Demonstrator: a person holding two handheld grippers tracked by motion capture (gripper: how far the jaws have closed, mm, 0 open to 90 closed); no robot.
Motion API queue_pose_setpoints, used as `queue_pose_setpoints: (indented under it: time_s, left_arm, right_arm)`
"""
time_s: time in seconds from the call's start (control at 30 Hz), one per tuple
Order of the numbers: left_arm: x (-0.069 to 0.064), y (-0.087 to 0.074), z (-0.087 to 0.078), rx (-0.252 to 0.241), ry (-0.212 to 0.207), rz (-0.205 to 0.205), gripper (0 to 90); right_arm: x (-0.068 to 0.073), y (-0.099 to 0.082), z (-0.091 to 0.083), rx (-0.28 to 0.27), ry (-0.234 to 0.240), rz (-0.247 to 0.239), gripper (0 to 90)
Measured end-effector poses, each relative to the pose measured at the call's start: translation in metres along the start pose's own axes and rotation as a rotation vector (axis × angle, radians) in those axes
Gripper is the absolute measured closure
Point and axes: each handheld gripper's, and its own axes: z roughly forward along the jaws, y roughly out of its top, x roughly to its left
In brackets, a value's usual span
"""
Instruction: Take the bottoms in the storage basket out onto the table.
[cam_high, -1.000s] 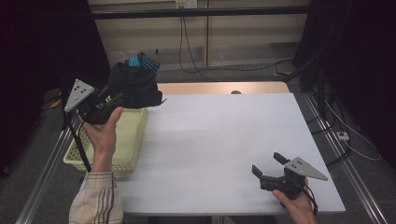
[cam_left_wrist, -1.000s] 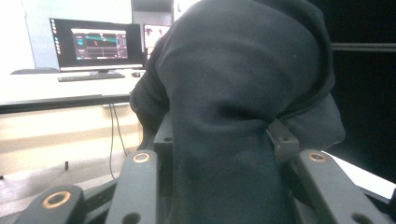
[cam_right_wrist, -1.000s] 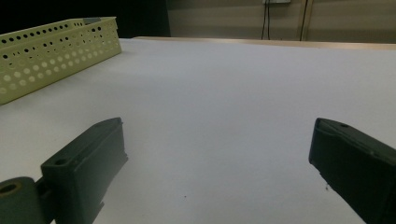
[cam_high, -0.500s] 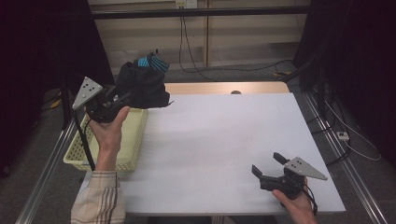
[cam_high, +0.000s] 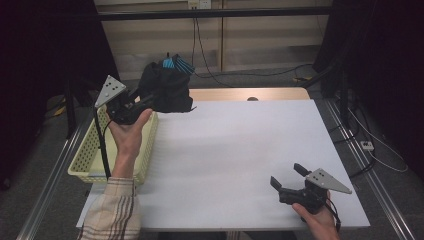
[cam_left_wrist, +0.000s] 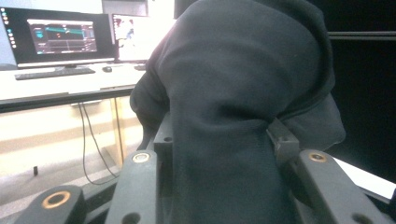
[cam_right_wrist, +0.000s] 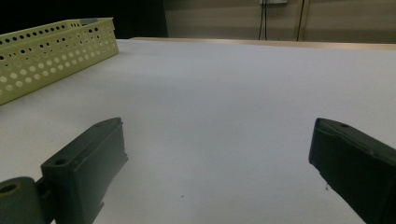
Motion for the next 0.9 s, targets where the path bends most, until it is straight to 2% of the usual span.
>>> queue_pose_setpoints:
  time_s: [0.1, 0.47, 0.6, 0.9]
  left_arm:
    - [-0.003, 0.0, 0.003, 0.009, -0.031, -0.003, 58.3]
    - [-0.017, -0.005, 0.006, 0.036, -0.046, 0.006, 58.3]
    - [-0.022, -0.006, 0.009, 0.039, -0.061, -0.014, 58.3]
    - [-0.035, -0.009, 0.018, 0.07, -0.081, 0.012, 58.3]
  right_arm:
    - [0.0, 0.0, 0.0, -0.001, 0.001, 0.002, 3.7]
    - [0.001, 0.0, -0.001, -0.002, 0.002, 0.001, 3.7]
    - [0.0, 0.0, -0.001, -0.002, 0.004, 0.001, 3.7]
    - [0.0, 0.0, -0.001, -0.003, 0.003, 0.002, 3.7]
